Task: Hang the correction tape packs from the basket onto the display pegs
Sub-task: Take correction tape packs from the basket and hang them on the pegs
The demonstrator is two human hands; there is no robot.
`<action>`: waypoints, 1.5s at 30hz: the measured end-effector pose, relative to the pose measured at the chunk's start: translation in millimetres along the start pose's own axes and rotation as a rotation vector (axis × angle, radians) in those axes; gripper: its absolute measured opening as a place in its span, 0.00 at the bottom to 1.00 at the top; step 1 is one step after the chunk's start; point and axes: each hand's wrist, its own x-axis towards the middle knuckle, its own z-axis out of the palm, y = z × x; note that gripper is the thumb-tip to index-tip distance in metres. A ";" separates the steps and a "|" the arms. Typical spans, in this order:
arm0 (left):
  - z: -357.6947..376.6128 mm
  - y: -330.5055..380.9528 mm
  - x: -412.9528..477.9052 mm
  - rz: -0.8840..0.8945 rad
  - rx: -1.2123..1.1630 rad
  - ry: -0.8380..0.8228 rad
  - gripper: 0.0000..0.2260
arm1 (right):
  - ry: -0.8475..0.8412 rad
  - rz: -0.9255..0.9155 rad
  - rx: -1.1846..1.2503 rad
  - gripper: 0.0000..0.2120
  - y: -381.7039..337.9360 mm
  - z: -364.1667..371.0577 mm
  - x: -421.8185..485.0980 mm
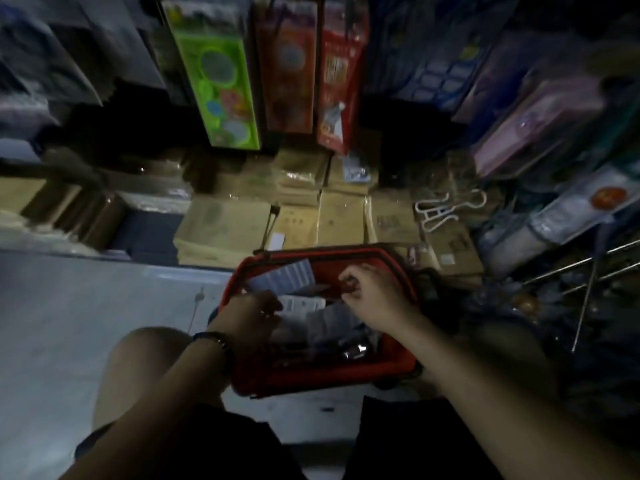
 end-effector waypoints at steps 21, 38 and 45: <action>61.3 -22.4 45.6 -0.144 0.091 -0.377 0.17 | -0.486 -0.091 -0.264 0.15 52.0 199.9 25.8; 30.2 -25.6 49.7 -0.331 -0.213 -0.097 0.14 | -0.272 0.115 0.317 0.13 49.4 155.2 46.6; 30.2 -8.7 25.2 -0.289 -0.819 -0.104 0.23 | -0.308 0.125 0.743 0.14 20.4 102.9 34.0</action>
